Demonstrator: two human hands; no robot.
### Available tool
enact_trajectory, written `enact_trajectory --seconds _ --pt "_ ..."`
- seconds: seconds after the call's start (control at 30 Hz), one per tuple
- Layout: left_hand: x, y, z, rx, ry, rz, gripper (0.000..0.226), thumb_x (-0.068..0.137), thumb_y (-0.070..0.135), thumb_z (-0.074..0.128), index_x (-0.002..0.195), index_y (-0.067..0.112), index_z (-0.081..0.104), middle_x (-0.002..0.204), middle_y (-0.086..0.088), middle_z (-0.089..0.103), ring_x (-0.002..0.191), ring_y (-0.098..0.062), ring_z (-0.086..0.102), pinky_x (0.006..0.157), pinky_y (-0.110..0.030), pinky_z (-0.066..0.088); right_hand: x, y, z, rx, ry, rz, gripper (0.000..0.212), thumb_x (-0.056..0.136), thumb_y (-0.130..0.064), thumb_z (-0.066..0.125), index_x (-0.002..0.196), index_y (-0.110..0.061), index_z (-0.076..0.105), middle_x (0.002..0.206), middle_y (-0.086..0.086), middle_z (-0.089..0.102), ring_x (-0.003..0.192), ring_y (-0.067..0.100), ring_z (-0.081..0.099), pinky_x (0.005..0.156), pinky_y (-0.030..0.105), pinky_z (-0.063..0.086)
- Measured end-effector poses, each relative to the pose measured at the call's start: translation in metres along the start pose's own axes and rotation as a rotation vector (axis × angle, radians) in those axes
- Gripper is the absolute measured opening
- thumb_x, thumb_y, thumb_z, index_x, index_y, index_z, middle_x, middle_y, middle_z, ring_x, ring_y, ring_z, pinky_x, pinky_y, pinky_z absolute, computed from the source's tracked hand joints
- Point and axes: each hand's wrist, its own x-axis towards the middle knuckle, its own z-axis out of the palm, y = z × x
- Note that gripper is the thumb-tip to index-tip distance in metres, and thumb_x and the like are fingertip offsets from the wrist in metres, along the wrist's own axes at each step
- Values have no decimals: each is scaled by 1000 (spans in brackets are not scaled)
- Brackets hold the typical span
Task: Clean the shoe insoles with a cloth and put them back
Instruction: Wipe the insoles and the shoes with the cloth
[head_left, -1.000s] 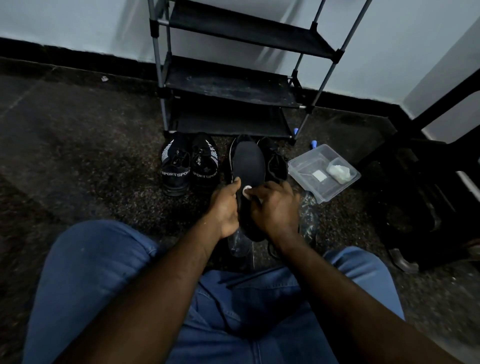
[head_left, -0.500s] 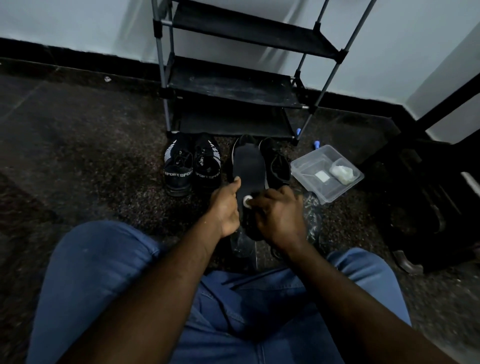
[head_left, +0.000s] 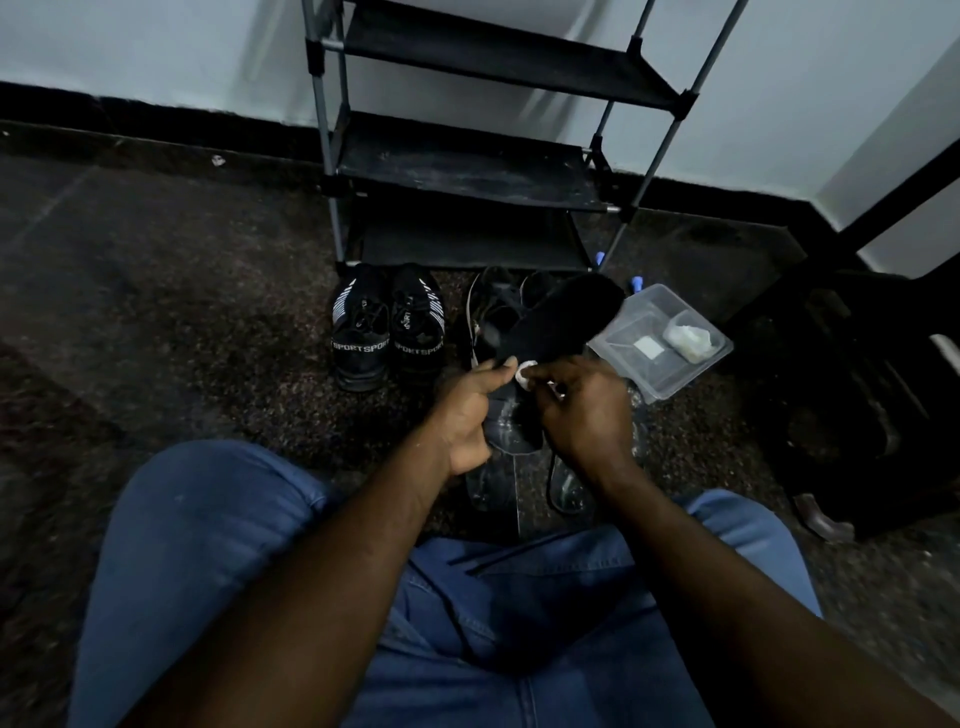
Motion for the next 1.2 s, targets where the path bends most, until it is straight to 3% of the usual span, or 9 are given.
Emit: enact_trajectory --seconds 0.13,0.23,0.43,0.57,0.7,0.93,1.03,1.13,1.2 --pt "1 3 0 -29 -27 -1 39 105 30 52 136 6 59 126 -17 67 102 -30 68 90 -43 56 7 0 -8 31 24 59 20 87 -22 72 103 -30 81 102 -8 76 91 20 63 81 39 54" --pt "0 5 -1 -32 10 -28 41 106 40 49 122 7 68 115 -15 73 96 -29 70 91 -43 55 3 -2 -11 9 -5 26 18 88 -24 73 104 -29 80 101 -6 76 92 21 63 81 42 54" --pt "6 4 -5 -58 37 -14 61 105 52 43 143 7 56 147 -22 54 126 -35 54 113 -49 39 5 -7 -4 -26 -26 -6 14 85 -26 75 97 -31 80 96 -6 76 90 22 63 79 39 53" --pt "8 1 -5 -40 42 -49 69 103 61 35 143 10 57 142 -18 60 128 -33 58 104 -43 49 2 -19 4 -68 -75 -140 16 88 -31 71 101 -33 80 94 -8 76 87 23 59 73 39 51" --pt "5 4 -6 -74 3 -64 67 103 61 33 141 12 58 136 -15 64 116 -30 65 91 -40 54 -2 -11 4 -143 -66 -238 18 89 -32 69 104 -35 79 97 -11 73 87 24 56 70 39 46" --pt "8 4 -7 -79 32 -17 63 104 55 40 143 8 56 139 -17 62 130 -36 58 104 -47 50 8 17 -13 -296 -69 -282 19 86 -34 71 104 -36 78 97 -12 72 92 25 54 73 39 40" --pt "6 3 -2 -69 9 -17 55 106 47 40 140 7 57 127 -16 69 113 -32 66 100 -44 52 7 17 -11 -284 -82 -253 19 87 -34 70 104 -36 77 98 -12 72 93 25 55 74 41 43" --pt "6 -2 2 -13 9 -53 50 106 48 39 125 9 64 101 -10 76 87 -23 72 81 -36 58 -3 4 -3 -196 -88 -223 22 84 -33 67 102 -36 78 95 -11 73 92 25 58 75 43 47" --pt "6 -3 3 -10 28 -71 54 105 54 38 117 11 67 98 -10 75 88 -23 71 79 -35 56 -6 -7 4 -116 -79 -166 20 85 -32 67 101 -34 79 93 -10 74 89 24 58 75 43 49"
